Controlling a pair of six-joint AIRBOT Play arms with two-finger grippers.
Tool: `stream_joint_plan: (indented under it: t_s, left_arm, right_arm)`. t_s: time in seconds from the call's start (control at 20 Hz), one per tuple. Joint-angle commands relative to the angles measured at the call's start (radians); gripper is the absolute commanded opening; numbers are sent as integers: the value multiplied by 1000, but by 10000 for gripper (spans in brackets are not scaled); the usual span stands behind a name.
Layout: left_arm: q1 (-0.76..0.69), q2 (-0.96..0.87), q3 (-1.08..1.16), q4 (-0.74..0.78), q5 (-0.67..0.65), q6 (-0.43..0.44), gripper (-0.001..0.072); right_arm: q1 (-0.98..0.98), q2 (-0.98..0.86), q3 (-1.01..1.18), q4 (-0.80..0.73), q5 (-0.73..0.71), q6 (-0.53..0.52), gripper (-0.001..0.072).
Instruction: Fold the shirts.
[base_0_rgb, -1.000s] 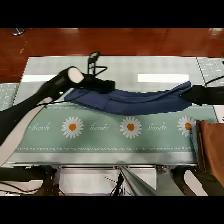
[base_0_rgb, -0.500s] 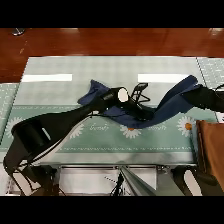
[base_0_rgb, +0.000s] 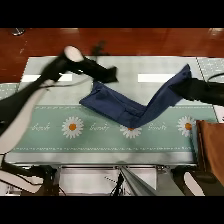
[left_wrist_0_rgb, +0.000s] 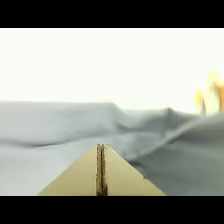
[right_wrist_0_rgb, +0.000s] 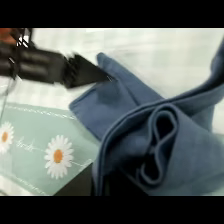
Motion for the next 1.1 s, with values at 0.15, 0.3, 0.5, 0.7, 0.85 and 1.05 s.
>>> stream_joint_plan:
  t_s: [0.15, 0.3, 0.5, 0.7, 0.85, 1.05]
  left_arm:
    - [417, 540, -343, 25, -32, 122, 24]
    - [523, 851, -584, 25, -13, 143, 24]
    - [553, 1174, -873, 19, -21, 121, 25]
    - [553, 1339, -1070, 15, -22, 41, 25]
    - [553, 1345, -1122, 13, -31, 37, 25]
    - [553, 1330, -1131, 14, 0, 37, 25]
  right_arm:
    - [406, -410, 290, -54, -227, 23, 26]
    - [515, -673, 459, -64, -257, 51, 27]
    - [584, -937, 625, -49, -269, 84, 27]
    - [628, -1091, 754, -12, -269, 112, 27]
    - [648, -1154, 806, 8, -270, 145, 27]
    - [638, -1156, 811, 23, -192, 141, 620]
